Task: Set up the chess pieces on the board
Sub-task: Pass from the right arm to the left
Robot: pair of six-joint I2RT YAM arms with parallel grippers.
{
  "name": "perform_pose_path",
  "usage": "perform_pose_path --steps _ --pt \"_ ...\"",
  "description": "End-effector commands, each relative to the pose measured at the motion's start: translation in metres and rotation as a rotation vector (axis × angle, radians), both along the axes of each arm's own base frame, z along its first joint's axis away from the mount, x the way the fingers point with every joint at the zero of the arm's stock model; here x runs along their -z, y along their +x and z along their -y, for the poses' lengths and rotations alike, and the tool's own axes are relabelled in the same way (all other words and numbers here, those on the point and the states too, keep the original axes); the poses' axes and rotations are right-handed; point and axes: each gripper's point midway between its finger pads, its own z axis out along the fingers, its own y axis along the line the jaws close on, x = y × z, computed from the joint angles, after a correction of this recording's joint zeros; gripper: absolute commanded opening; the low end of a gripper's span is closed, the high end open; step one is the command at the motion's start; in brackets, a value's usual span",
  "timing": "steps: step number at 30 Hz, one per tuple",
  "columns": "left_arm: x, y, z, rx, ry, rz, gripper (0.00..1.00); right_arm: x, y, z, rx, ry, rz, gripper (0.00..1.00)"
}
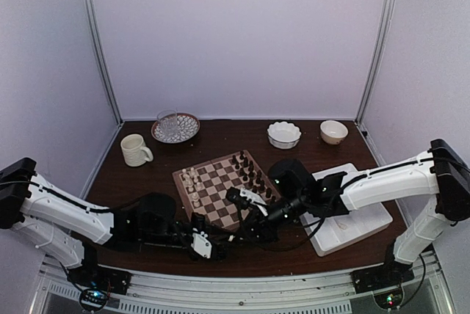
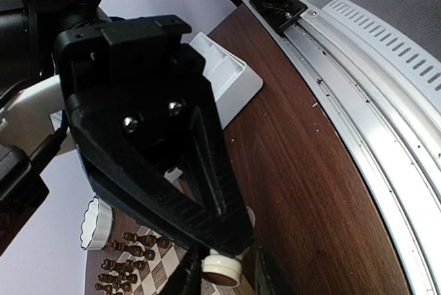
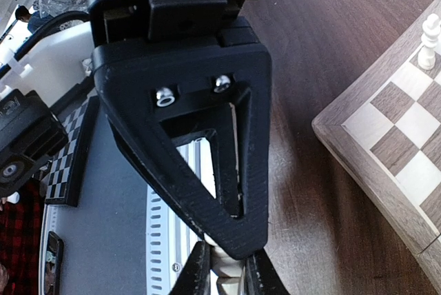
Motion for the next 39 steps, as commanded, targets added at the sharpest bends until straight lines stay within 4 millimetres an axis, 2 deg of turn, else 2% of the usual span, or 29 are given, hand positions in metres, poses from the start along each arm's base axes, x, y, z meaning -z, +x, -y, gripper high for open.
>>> perform_pose_path --steps 1,6,8,10,12,15,20,22,25,31,39 --pt "-0.013 -0.001 0.008 0.009 -0.028 0.024 0.26 -0.007 0.002 -0.007 -0.007 0.020 0.025 0.13" --pt "-0.014 -0.002 0.010 0.013 -0.018 0.013 0.18 -0.006 0.004 -0.008 0.002 0.017 0.030 0.14" --pt "-0.015 -0.001 0.010 0.008 -0.020 0.010 0.18 -0.006 0.004 -0.007 0.006 0.016 0.033 0.18" --pt "-0.018 0.003 0.010 -0.020 -0.035 -0.005 0.18 -0.008 0.006 -0.006 0.018 0.021 0.045 0.28" --pt "-0.027 0.015 0.010 -0.098 -0.067 -0.011 0.17 -0.010 0.009 -0.004 0.038 0.028 0.060 0.37" --pt "-0.031 0.023 0.006 -0.145 -0.074 -0.006 0.17 -0.017 0.011 -0.002 0.065 0.051 0.082 0.43" --pt "-0.045 0.031 0.000 -0.194 -0.138 -0.022 0.18 -0.032 0.024 0.003 0.168 0.095 0.120 0.72" --pt "-0.053 0.037 -0.005 -0.233 -0.172 -0.018 0.18 -0.040 0.031 0.005 0.223 0.130 0.132 0.77" --pt "-0.065 0.041 -0.014 -0.260 -0.233 -0.042 0.18 -0.050 0.041 0.009 0.313 0.181 0.132 0.77" --pt "-0.091 0.048 -0.033 -0.293 -0.371 -0.113 0.16 -0.076 0.044 0.013 0.413 0.380 0.040 0.67" --pt "-0.100 0.031 -0.034 -0.195 -0.400 -0.137 0.15 -0.099 0.039 0.002 0.419 0.423 0.013 0.66"
